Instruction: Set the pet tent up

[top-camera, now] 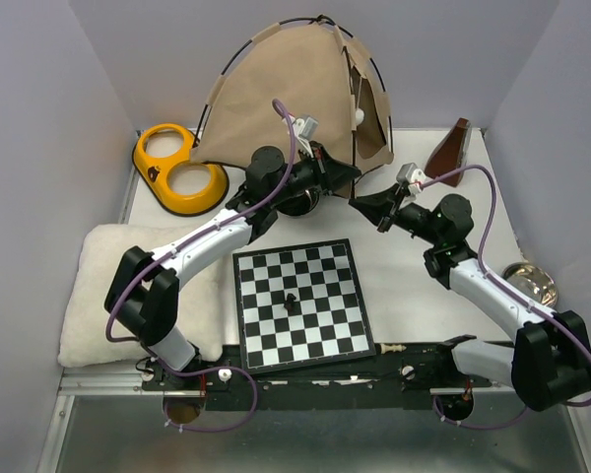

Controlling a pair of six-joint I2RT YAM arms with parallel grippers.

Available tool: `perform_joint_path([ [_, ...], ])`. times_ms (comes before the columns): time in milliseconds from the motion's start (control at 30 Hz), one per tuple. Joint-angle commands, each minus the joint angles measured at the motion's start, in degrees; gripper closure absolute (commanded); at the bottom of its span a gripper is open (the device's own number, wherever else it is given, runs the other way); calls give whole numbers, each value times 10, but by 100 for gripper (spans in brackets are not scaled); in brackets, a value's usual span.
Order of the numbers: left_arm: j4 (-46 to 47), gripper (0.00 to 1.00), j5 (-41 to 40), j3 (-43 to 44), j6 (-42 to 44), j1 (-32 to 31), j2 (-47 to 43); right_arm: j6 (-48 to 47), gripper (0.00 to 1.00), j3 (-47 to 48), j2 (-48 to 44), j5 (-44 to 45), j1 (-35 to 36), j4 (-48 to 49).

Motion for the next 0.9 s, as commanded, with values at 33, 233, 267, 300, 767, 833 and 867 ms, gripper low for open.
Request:
perform_joint_path([
  [33,73,100,-71,55,47,18,16,-35,99,-28,-22,-15,23,-43],
  [233,58,100,-73,78,54,23,27,-57,99,-36,-32,-5,27,-61],
  [267,56,100,-73,80,54,25,26,-57,99,-38,-33,-5,27,-59],
  [300,59,100,-73,78,55,25,25,-57,99,-42,-35,-5,27,-60],
  [767,45,100,-70,61,59,30,15,-69,99,-45,-43,-9,27,-64],
  [833,39,100,-71,64,61,30,18,-72,99,-41,-42,-11,26,-68],
  [867,40,100,-68,66,61,30,19,-72,99,-40,-42,-9,27,-68],
])
